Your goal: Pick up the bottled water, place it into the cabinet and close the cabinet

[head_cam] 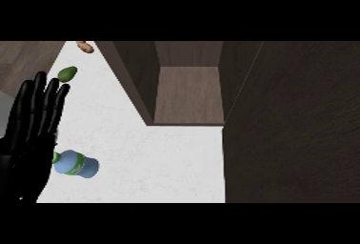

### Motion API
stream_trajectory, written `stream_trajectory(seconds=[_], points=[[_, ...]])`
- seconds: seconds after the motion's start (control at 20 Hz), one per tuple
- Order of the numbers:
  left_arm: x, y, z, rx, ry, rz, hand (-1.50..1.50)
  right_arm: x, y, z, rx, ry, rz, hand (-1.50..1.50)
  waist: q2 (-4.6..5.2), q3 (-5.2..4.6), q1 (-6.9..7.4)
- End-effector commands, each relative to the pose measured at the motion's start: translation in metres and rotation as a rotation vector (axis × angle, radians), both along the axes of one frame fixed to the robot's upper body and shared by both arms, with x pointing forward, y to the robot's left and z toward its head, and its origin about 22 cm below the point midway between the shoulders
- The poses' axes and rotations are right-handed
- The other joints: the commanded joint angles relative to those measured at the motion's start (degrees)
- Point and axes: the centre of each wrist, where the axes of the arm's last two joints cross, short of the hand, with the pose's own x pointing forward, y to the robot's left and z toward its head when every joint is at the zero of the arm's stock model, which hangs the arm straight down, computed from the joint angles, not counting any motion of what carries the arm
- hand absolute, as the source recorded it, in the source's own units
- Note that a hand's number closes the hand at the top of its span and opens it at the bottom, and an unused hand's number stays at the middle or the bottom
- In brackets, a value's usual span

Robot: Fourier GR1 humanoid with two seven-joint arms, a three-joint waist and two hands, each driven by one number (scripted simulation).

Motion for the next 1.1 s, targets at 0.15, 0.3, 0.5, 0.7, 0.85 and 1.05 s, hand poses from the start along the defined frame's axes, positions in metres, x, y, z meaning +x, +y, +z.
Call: stream_trajectory(seconds=[0.15, 0.3, 0.5, 0.7, 0.85, 1.05], points=[[-0.032, 0.069, 0.009, -0.003, -0.011, 0.003, -1.50, -0.026, -0.021, 0.014, 0.003, -0.049, 0.031, -1.50, 0.98, -0.99, -0.22], [-0.028, 0.077, -0.029, -0.111, 0.265, 0.026, -1.50, -0.033, 0.005, -0.014, 0.087, 0.230, 0.144, -1.50, 1.25, -1.12, 0.21], [-0.056, 0.099, -0.018, -0.143, 0.305, 0.021, -1.50, -0.063, -0.005, 0.010, 0.093, 0.268, 0.136, -1.50, 0.80, -1.01, -0.07], [-0.093, 0.119, -0.014, -0.120, 0.327, 0.031, -1.50, -0.102, -0.004, 0.013, 0.081, 0.278, 0.138, -1.50, 0.69, -0.98, -0.26], [-0.091, 0.102, -0.002, -0.142, 0.341, 0.037, -1.50, -0.119, -0.001, 0.024, 0.115, 0.277, 0.151, -1.50, 0.88, -0.94, -0.77], [-0.112, 0.116, -0.017, -0.107, 0.338, 0.079, -1.50, -0.125, -0.004, 0.027, 0.094, 0.278, 0.161, -1.50, 0.86, -0.97, -0.56]])
